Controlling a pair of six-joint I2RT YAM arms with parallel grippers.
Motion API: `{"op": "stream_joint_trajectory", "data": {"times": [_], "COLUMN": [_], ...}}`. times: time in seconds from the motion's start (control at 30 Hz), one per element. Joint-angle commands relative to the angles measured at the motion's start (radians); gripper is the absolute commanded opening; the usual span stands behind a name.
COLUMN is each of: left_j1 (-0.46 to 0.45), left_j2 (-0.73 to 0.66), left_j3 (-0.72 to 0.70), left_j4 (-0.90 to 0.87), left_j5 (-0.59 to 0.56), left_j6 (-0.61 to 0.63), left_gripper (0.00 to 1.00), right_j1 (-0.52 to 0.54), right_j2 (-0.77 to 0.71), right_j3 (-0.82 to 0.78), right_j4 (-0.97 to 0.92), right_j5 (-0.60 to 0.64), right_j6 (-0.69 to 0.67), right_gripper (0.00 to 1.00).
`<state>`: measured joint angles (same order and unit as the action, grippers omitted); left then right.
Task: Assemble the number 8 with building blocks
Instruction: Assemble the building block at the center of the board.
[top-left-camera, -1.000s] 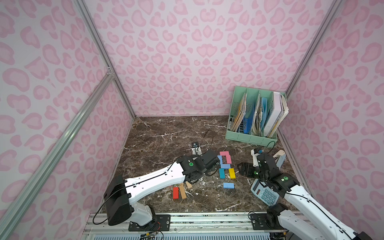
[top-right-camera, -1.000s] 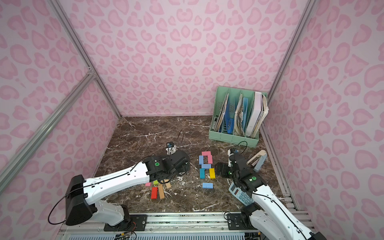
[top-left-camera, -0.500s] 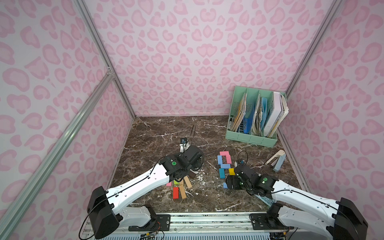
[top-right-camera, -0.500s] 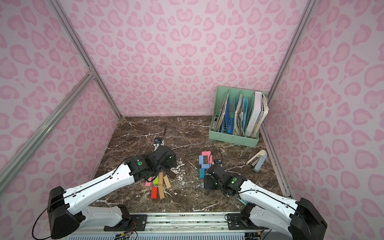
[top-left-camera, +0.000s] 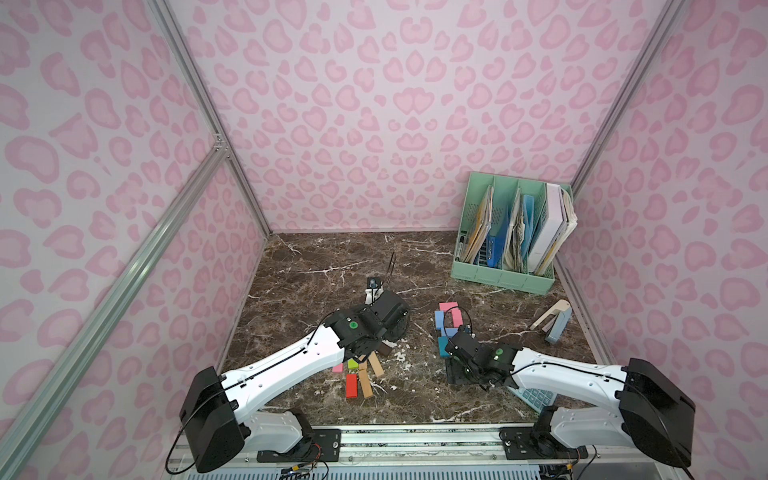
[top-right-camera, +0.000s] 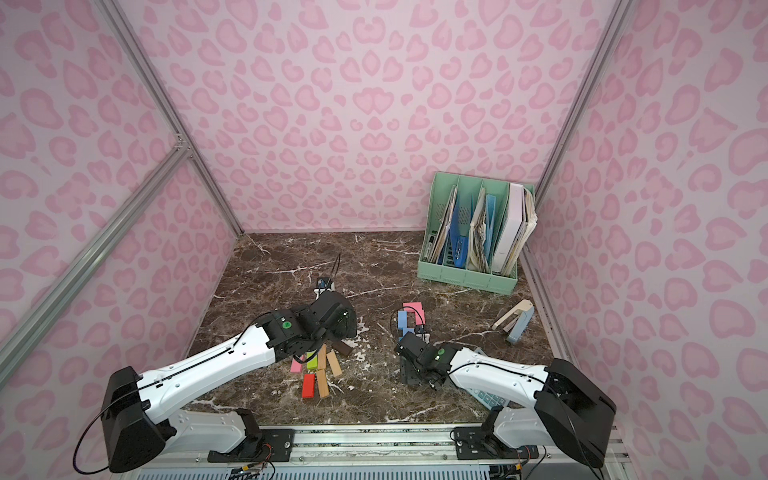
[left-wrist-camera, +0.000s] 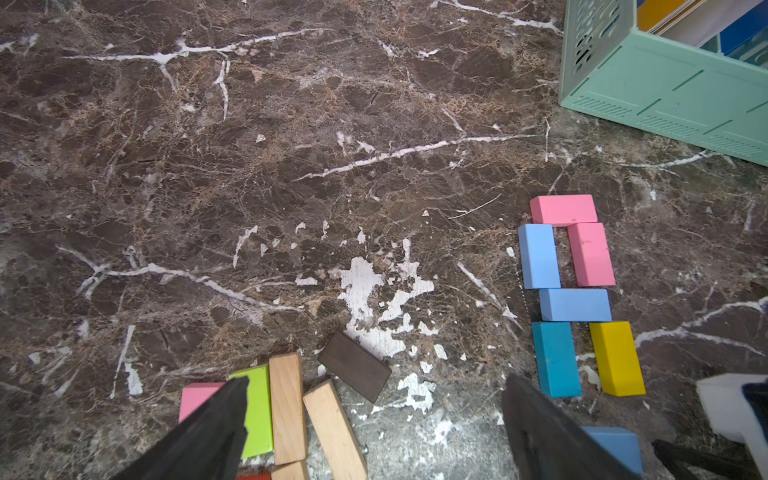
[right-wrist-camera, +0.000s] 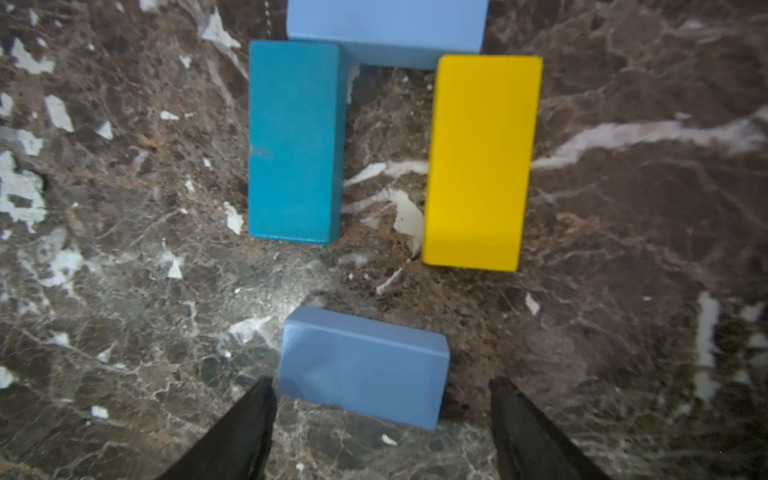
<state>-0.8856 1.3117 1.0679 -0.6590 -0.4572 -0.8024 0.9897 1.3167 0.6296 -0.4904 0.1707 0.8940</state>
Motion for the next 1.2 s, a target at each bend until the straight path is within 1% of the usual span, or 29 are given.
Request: {"op": "stream_joint_trajectory", "data": {"times": [0.0, 0.07, 0.27, 0.43, 0.5, 0.67, 0.8, 0.9, 1.17], "left_j1": [0.000, 0.000, 0.001, 0.000, 0.000, 0.001, 0.001, 0.000, 0.000], "left_j2": [0.004, 0.006, 0.020, 0.031, 0.034, 0.034, 0.034, 0.033, 0.043], "left_j3": [-0.003, -0.004, -0.001, 0.001, 0.002, 0.004, 0.003, 0.003, 0.005], "left_j4": [-0.015, -0.014, -0.018, -0.025, -0.028, -0.031, -0.037, -0.039, -0.043], "left_j5": [0.000, 0.001, 0.002, 0.002, 0.002, 0.000, 0.000, -0.001, 0.002], "left_j6": [-0.001, -0.002, -0.005, -0.010, -0.009, -0.009, -0.011, -0.011, -0.015], "left_gripper": [0.98, 0.98, 0.99, 0.98, 0.98, 0.98, 0.98, 0.98, 0.98], "right_j1": [0.003, 0.004, 0.009, 0.009, 0.010, 0.010, 0.003, -0.002, -0.014], "right_j2": [0.026, 0.036, 0.061, 0.076, 0.082, 0.091, 0.106, 0.118, 0.126], "right_j3": [0.016, 0.021, 0.028, 0.032, 0.035, 0.045, 0.066, 0.075, 0.066], "right_j4": [-0.018, -0.010, 0.007, 0.007, 0.006, 0.009, -0.016, -0.027, 0.002], "right_j5": [0.021, 0.014, 0.000, 0.007, 0.014, 0.030, 0.057, 0.072, 0.057], "right_j6": [0.022, 0.019, 0.024, 0.023, 0.024, 0.010, 0.013, 0.004, -0.009], "right_gripper": [0.78, 0.76, 0.73, 0.68, 0.65, 0.55, 0.50, 0.50, 0.52]}}
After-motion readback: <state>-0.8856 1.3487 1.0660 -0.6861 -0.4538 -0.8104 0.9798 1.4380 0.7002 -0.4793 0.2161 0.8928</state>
